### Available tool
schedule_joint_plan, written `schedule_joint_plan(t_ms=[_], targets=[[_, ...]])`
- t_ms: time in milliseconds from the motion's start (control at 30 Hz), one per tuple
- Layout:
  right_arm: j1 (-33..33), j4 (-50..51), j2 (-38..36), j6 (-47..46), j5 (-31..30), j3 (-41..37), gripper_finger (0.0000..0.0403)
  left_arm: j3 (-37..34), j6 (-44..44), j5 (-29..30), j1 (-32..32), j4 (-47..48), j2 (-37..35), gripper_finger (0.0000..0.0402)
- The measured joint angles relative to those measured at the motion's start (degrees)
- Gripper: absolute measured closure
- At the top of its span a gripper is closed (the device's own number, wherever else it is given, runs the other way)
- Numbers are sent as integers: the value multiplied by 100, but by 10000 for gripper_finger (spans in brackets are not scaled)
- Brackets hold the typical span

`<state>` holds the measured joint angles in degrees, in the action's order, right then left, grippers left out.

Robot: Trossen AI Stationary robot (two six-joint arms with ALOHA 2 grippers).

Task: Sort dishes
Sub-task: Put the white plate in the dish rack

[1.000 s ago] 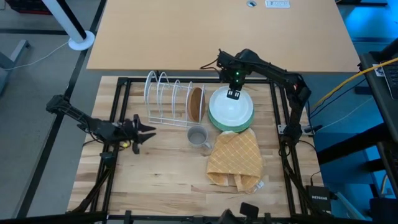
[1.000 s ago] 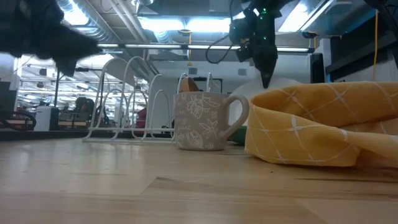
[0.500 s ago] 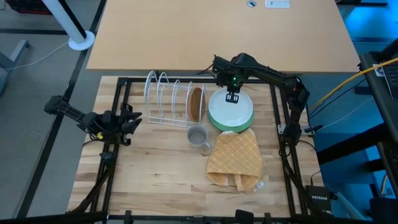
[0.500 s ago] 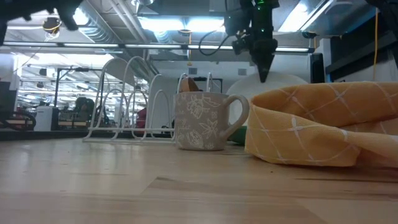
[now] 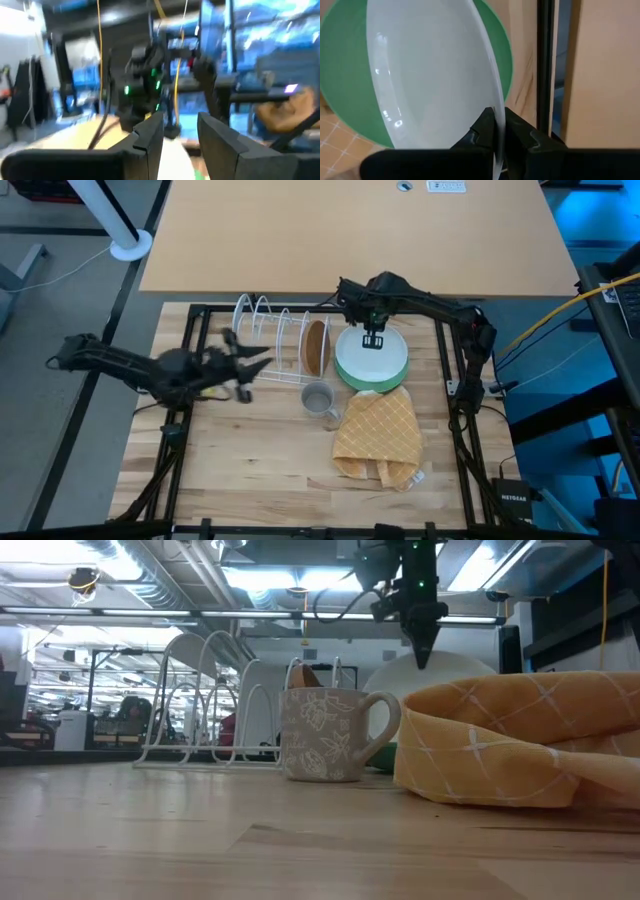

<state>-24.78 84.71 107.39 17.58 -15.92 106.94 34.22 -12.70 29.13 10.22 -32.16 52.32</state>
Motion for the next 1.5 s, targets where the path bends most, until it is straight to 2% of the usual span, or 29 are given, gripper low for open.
schedule_joint_plan(t_ms=[367,667,833,1000,1167,1333,1500], targets=[[447,155,-2,0,-375,0,381,1309,338,-217,-882,162,2715,289],[850,221,-4,2,-774,0,381,2040,202,-218,-1251,159,4165,289],[1068,251,-4,4,-939,0,381,2258,369,-217,-1421,154,4525,289],[1265,252,-4,14,-1149,0,381,2285,606,-305,-1522,150,4580,284],[1417,256,-4,11,-1332,-2,381,2288,891,-1119,-1627,151,4580,257],[1540,254,-4,7,-1416,-2,382,2288,957,-1163,-1671,140,4580,225],[1642,256,-4,4,-1500,-4,382,2288,968,-1161,-1736,122,4580,214]])
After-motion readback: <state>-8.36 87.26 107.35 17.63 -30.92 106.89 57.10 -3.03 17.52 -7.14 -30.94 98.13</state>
